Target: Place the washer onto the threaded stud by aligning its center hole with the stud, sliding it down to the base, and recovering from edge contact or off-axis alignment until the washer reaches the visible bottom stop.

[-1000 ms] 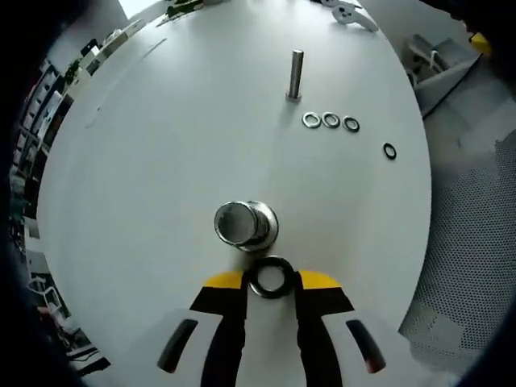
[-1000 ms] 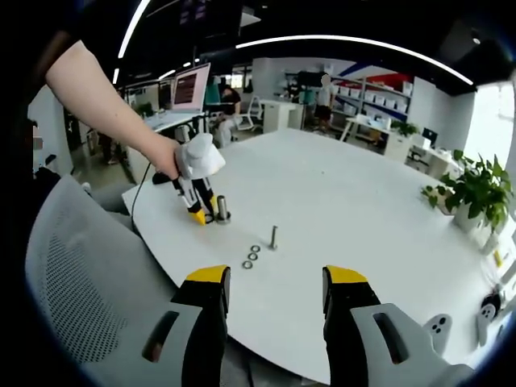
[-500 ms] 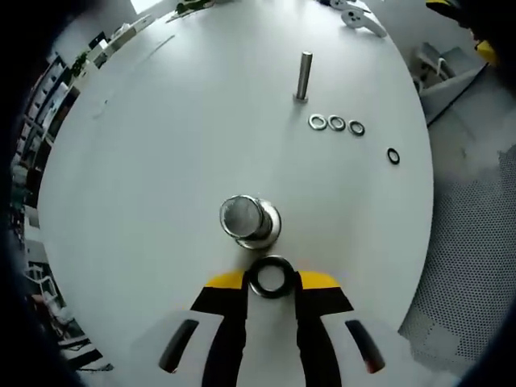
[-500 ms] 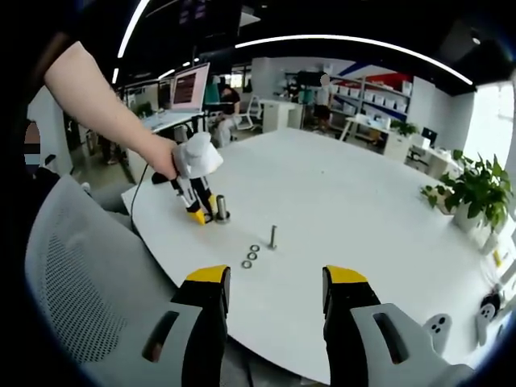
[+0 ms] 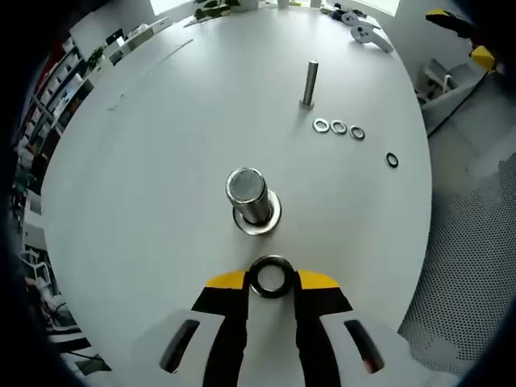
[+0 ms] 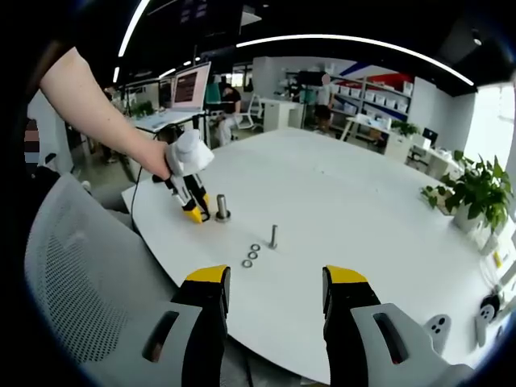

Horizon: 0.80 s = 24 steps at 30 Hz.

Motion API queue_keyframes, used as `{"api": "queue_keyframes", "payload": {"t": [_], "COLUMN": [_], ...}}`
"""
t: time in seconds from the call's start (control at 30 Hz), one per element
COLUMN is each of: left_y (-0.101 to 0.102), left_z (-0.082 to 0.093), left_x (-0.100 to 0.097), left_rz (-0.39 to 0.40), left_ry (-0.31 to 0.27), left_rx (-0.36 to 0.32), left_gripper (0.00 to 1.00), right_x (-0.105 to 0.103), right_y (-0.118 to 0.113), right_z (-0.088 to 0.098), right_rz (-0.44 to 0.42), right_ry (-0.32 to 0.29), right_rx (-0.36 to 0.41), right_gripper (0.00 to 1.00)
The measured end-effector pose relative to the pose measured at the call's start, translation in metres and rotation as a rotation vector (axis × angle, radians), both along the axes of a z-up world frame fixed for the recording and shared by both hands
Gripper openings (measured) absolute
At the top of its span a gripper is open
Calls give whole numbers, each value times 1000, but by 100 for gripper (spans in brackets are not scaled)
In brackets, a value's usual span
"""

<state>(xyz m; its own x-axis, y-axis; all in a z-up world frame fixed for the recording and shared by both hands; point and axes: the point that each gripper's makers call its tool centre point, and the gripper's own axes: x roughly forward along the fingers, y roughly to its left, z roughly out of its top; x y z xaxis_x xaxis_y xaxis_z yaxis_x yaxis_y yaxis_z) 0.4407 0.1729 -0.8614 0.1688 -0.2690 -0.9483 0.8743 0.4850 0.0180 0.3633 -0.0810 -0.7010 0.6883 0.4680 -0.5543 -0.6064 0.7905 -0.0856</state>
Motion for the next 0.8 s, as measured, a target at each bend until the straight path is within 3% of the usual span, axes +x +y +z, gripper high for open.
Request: {"api": "queue_keyframes", "payload": {"t": [0.8], "left_y": [-1], "left_z": [26], "left_x": [3], "left_rz": [-1], "left_ry": [-86], "left_rx": [-70], "left_gripper": [19], "right_x": [0], "right_y": [0], "right_z": [1], "right_rz": [0], "right_ry": [-7], "right_rx": [1], "right_gripper": [48]}}
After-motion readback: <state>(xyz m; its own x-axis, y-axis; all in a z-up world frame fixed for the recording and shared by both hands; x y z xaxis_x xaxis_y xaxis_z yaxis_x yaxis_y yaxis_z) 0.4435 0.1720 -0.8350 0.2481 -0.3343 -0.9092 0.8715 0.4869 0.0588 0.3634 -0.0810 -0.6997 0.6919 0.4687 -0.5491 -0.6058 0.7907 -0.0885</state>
